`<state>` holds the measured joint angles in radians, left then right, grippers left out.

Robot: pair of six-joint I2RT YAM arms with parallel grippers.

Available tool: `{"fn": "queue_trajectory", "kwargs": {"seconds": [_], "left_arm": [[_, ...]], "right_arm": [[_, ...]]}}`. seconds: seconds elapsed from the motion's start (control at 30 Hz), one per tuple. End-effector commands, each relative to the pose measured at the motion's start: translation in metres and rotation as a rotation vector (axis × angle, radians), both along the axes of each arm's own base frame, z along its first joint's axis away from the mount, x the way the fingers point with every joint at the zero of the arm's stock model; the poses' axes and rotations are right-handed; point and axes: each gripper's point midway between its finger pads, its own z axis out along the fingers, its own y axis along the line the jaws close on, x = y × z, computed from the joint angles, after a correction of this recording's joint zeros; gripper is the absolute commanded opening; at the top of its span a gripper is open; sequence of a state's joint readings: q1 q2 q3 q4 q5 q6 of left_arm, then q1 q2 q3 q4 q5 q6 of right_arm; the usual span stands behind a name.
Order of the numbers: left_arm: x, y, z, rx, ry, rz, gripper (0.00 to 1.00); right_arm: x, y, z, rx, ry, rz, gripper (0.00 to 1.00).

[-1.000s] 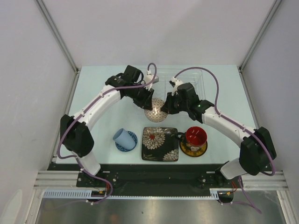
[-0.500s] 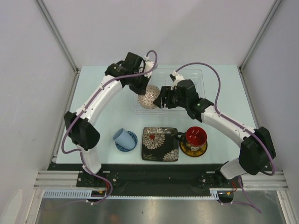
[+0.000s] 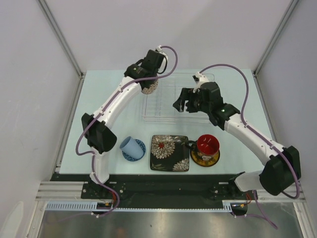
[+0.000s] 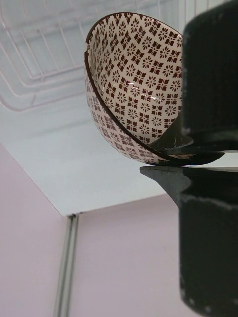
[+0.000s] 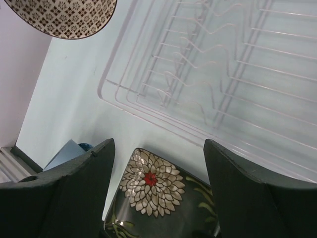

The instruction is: Load the mixed dishes into the dish rack

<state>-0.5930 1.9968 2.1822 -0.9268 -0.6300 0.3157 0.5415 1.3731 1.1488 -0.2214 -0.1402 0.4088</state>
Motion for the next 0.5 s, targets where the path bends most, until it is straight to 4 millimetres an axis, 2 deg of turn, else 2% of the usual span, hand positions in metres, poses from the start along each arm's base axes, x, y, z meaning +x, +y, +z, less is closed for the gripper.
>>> {"fn": "queue_trajectory", "kwargs": {"seconds": [0.0, 0.13, 0.2, 0.27, 0.3, 0.33, 0.47], "left_arm": [[0.004, 0.018, 0.032, 0.032, -0.194, 0.195, 0.0], [0.005, 0.008, 0.028, -0.059, -0.202, 0.205, 0.0], [0.006, 0.012, 0.03, -0.032, -0.265, 0.286, 0.0], [0.004, 0.006, 0.035, 0.003, -0.333, 0.338, 0.01], [0.003, 0.01, 0.03, 0.083, -0.363, 0.403, 0.03], [0.001, 0.002, 0.034, 0.094, -0.372, 0.395, 0.03], [0.007, -0.007, 0.021, 0.137, -0.376, 0.412, 0.0]], "right_arm": [[-0.005, -0.038, 0.015, -0.007, -0.027, -0.066, 0.78], [-0.011, -0.059, 0.018, 0.02, -0.03, -0.103, 0.77], [-0.015, -0.068, 0.02, 0.026, -0.034, -0.114, 0.77], [-0.018, -0.076, 0.02, 0.034, -0.032, -0.133, 0.77], [-0.02, -0.078, 0.019, 0.033, -0.031, -0.136, 0.77], [-0.021, -0.082, 0.018, 0.035, -0.028, -0.146, 0.77], [-0.026, -0.086, 0.011, 0.04, -0.014, -0.154, 0.77]]}}
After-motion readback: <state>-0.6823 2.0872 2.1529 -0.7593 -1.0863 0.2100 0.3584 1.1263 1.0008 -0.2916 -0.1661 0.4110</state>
